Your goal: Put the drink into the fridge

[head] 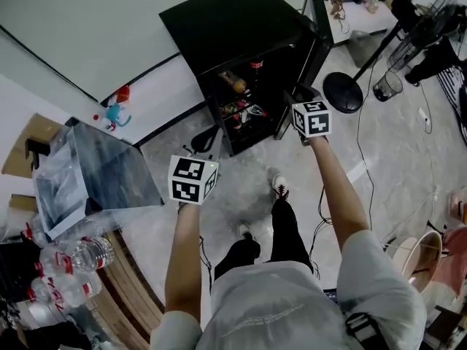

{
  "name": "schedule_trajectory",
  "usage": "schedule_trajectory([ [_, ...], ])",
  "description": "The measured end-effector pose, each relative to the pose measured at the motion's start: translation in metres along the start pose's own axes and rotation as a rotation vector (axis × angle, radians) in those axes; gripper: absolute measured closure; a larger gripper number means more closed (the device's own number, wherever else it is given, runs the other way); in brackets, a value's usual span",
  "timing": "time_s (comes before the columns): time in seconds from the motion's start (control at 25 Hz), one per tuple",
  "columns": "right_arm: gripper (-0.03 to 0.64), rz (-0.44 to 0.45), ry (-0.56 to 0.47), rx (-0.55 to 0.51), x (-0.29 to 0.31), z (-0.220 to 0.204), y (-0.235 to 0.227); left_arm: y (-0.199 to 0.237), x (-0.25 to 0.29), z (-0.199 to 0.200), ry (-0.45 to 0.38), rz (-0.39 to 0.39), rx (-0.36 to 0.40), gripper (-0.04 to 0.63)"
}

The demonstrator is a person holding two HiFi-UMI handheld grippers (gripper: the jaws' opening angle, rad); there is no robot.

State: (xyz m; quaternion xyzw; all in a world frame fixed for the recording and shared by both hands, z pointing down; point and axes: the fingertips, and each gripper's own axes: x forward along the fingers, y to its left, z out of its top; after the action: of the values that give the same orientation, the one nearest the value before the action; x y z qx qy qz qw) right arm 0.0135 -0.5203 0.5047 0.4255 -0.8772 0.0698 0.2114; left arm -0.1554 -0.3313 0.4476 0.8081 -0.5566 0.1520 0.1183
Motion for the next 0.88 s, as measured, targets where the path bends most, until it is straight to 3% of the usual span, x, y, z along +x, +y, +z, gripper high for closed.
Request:
schedule_trajectory([
  [0.24, 0.525, -0.022, -0.073, -0.024, -0.086, 0.037, 0.01, -0.01, -0.032, 0.031, -0.044, 0.006, 0.035, 0.58],
  [0.36, 0.615, -0.039, -0.106, -0.05, -0.127, 0.053, 0.013, -0.021, -0.04, 0.046, -0.069, -0.002, 0.065, 0.58],
  [0.64, 0.617, -0.017, -0.167, -0.124, -0.199, 0.086, 0.042, -0.025, -0.062, 0.079, -0.128, 0.009, 0.089, 0.58],
  [0.88, 0.617, -0.061, -0.207, -0.196, -0.254, 0.102, 0.05, -0.036, -0.081, 0.105, -0.176, 0.004, 0.155, 0.58],
])
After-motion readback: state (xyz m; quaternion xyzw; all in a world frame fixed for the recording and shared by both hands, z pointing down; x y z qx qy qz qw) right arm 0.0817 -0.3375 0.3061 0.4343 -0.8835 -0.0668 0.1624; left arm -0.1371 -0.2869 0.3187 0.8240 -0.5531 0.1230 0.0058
